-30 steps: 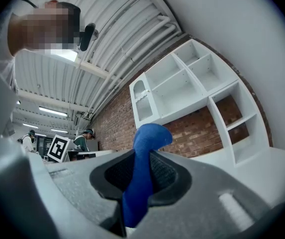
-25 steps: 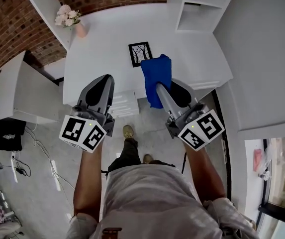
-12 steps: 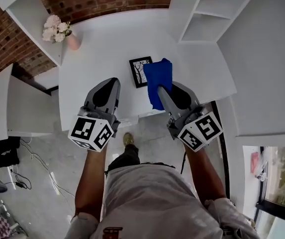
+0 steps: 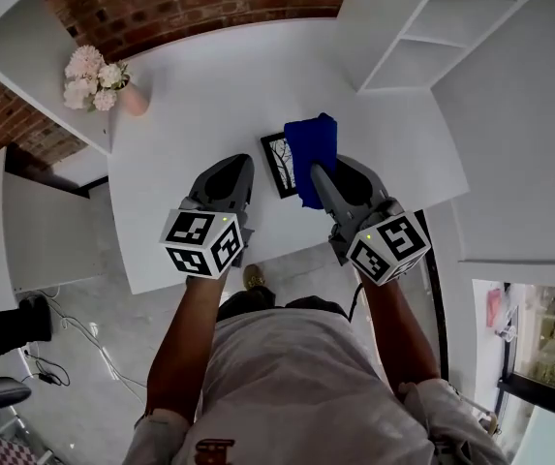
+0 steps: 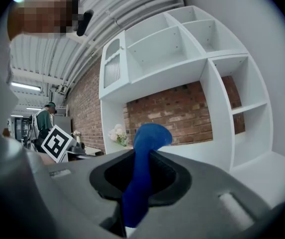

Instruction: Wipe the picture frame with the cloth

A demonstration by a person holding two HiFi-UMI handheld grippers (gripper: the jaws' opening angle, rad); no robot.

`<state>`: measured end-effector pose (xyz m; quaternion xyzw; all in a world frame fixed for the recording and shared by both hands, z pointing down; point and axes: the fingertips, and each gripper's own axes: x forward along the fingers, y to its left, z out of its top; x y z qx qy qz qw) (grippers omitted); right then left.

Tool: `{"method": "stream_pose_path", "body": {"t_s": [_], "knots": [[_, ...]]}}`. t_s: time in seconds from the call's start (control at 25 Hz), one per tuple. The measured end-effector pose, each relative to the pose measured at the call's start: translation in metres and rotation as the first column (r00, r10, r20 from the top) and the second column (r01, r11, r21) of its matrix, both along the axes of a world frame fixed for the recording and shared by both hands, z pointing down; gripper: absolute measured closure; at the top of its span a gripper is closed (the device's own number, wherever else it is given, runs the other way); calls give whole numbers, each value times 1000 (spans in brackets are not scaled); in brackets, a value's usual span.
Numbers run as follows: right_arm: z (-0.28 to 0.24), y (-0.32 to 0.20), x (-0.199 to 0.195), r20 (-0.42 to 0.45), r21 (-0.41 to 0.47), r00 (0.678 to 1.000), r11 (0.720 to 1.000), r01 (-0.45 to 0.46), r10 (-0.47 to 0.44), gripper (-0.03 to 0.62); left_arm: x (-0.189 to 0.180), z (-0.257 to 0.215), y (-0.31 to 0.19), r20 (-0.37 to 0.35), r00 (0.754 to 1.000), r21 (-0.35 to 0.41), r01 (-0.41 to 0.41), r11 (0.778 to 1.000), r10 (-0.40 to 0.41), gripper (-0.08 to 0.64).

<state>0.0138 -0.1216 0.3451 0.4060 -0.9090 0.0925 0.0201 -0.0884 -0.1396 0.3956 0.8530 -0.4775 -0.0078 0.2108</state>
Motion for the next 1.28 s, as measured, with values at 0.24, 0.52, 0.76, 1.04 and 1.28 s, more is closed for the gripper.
{"method": "stream_pose_path", "body": {"t_s": [0.24,0.52,0.76,1.04,1.28], "knots": [[36,-33,-11,-76,-79,997,996,-34,28,520,1,42,-31,-19,1000,-166,-15,986,12,530],[70,-58,-13,-152,-157,988,987,-41,16,520,9,80,-48,32,999,-327,1,945,10,469],[99,-76,-15,-210,-209,977,978,-19,-26,520,23,114,-53,61,997,-452,-10,892,42,415],[128,-91,-21,-242,-324,966,946,12,-95,520,29,144,-54,122,992,-553,37,833,37,388],[161,-97,-36,-302,-445,934,895,41,-193,518,33,161,-55,163,985,-594,50,803,60,388]]}}
